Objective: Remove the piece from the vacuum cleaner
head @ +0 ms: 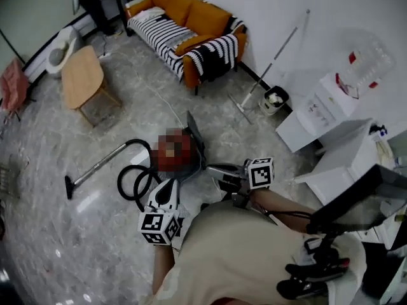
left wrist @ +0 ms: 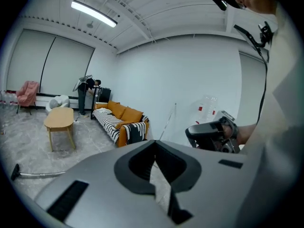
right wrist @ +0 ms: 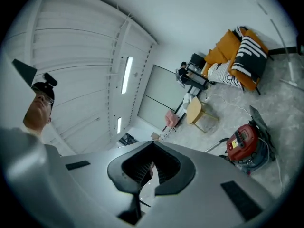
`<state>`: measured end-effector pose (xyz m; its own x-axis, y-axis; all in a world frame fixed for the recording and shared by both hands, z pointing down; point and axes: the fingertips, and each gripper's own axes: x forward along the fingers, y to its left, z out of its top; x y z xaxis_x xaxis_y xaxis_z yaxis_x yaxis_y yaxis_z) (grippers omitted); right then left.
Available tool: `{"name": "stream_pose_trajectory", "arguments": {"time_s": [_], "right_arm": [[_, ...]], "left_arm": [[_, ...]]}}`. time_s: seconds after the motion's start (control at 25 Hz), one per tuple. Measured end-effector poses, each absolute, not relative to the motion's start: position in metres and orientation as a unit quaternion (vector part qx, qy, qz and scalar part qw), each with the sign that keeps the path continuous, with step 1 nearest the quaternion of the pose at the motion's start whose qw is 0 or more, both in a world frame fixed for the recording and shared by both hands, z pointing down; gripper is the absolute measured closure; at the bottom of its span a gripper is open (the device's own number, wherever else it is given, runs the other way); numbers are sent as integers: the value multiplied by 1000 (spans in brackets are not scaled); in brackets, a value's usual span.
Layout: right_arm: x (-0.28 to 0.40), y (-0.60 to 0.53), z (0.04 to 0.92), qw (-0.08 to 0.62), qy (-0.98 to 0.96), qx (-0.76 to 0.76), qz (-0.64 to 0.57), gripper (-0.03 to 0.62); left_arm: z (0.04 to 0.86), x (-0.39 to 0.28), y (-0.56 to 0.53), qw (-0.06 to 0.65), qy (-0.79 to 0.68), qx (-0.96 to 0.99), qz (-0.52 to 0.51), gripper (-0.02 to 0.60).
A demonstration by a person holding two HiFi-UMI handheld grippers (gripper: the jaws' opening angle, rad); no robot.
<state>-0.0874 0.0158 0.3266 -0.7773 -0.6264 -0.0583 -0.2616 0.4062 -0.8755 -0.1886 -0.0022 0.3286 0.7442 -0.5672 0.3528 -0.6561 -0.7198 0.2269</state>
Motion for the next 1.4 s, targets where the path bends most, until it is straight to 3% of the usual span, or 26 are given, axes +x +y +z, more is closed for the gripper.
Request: {"name": "stream_pose_trajectory", "arguments": {"time_s": [0.36,0.68,1.0,1.4], "right_arm": [[-98,8,331,144,846,-223,-462,592],[-13,-20,331,231,829,-243,-448,592],[53,-62,338,195,854,-192,-442,592],[96,-84,354,131,892,-141,-410,592]], "left_arm": [[359,-167,-23,207,-307,916,156,581],[359,-84,-62,173,-260,924,222,581],[347,-6,-90,164,-283,916,232,581],[358,40,-116,155,-334,893,258,580]]}}
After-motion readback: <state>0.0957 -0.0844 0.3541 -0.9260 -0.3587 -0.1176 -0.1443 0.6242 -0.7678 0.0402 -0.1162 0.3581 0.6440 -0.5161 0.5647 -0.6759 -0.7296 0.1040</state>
